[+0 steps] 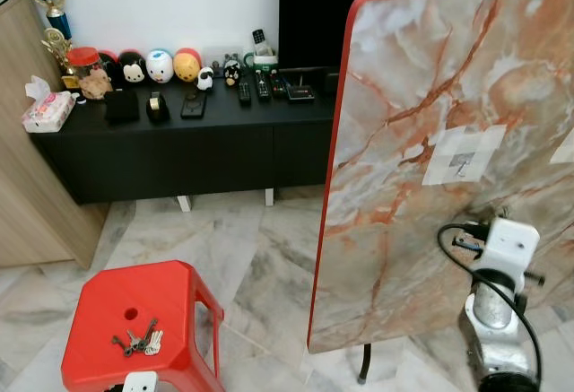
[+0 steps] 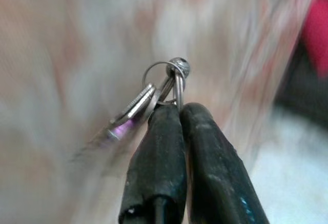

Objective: Hang keys on a hook

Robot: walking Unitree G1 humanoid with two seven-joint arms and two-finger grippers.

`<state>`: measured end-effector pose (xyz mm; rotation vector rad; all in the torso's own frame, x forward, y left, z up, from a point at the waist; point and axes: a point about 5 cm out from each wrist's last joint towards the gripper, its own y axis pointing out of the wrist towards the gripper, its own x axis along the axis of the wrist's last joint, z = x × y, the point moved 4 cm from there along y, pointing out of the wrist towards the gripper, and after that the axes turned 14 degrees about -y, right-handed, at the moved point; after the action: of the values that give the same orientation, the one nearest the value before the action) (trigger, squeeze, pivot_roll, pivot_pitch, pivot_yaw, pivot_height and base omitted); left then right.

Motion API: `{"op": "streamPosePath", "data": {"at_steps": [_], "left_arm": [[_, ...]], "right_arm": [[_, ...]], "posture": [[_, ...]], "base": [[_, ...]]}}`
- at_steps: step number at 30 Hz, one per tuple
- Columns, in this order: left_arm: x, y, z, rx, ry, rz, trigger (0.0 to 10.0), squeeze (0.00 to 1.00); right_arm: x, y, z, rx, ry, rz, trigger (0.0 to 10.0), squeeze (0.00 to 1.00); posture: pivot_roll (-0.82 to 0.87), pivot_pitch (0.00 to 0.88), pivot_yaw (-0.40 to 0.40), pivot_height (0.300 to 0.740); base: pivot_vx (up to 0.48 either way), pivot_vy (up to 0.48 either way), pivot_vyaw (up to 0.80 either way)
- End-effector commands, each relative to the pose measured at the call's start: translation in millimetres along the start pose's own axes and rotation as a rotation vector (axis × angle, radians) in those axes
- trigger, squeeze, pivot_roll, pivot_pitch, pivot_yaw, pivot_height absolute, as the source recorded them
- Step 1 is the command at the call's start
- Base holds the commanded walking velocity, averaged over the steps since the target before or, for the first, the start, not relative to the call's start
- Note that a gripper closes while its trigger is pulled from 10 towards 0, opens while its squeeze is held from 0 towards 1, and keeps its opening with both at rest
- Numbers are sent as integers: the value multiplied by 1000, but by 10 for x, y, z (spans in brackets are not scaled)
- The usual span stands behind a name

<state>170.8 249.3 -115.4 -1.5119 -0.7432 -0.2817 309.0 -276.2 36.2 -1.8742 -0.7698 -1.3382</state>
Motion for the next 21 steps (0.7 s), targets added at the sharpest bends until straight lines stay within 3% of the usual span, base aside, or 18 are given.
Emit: {"op": "streamPosePath", "data": {"at_steps": [1, 3, 4, 6, 7, 9, 10, 13, 15, 16, 17, 18, 19, 20, 21], "left_arm": [[-51, -8, 15, 6, 1, 23, 10000, 0], [-43, -5, 9, 4, 3, 22, 10000, 0], [-34, -2, 4, 2, 4, 21, 10000, 0], [-26, 1, -2, -1, 7, 20, 10000, 0], [-24, 2, -5, -4, 11, 22, 10000, 0], [-24, 4, -14, -12, 20, 26, 10000, 0], [-22, 5, -15, -14, 26, 27, 10000, 0], [-18, 4, -10, -14, 30, 28, 10000, 0], [-18, 4, -8, -14, 30, 29, 10000, 0], [-19, 4, -8, -14, 32, 30, 10000, 0], [-20, 4, -8, -16, 33, 31, 10000, 0], [-21, 4, -10, -17, 36, 31, 10000, 0], [-21, 4, -11, -18, 38, 32, 10000, 0], [-21, 4, -12, -19, 42, 32, 10000, 0], [-21, 4, -12, -20, 43, 32, 10000, 0]], "right_arm": [[-126, 10, -84, -17, 37, 72, 10000, 0], [-630, -105, -1, 102, -53, 273, 10000, 0], [-1000, -259, -16, 162, -120, 417, 10000, 0], [-1336, -452, -41, 230, -179, 574, 10000, 0], [-1495, -580, -25, 265, -143, 673, 10000, 0], [-1647, -779, 99, 263, 144, 842, 10000, 0], [-1657, -821, 163, 277, 227, 881, 10000, 0], [-1647, -877, 279, 355, 311, 932, 10000, 0], [-1634, -878, 316, 425, 249, 913, 10000, 0], [-1639, -864, 302, 481, 92, 879, 10000, 0], [-1644, -835, 259, 557, -152, 823, 10000, 0], [-1641, -797, 206, 578, -309, 776, 10000, 0], [-1633, -773, 175, 585, -394, 750, 10000, 0], [-1633, -744, 120, 527, -322, 756, 10000, 0], [-1599, -719, 150, 446, -40, 802, 10000, 0]], "posture": [[69, 0, -48, 740], [67, 0, -48, 740], [60, 0, -47, 740], [63, 0, -47, 740], [63, 0, -47, 740], [67, 0, -47, 740], [68, 0, -47, 740], [63, 0, -44, 740], [62, 0, -44, 740], [60, 0, -43, 740], [62, 0, -43, 740], [64, 0, -43, 740], [64, 0, -43, 740], [67, 0, -44, 740], [65, 0, -45, 740]], "base": [[0, 0, 0], [0, 0, 0], [0, 0, 0], [0, 0, 0], [0, 0, 0], [0, 0, 0], [0, 0, 0], [0, 0, 0], [0, 0, 0], [0, 0, 0], [0, 0, 0], [0, 0, 0], [0, 0, 0], [0, 0, 0], [0, 0, 0]]}}
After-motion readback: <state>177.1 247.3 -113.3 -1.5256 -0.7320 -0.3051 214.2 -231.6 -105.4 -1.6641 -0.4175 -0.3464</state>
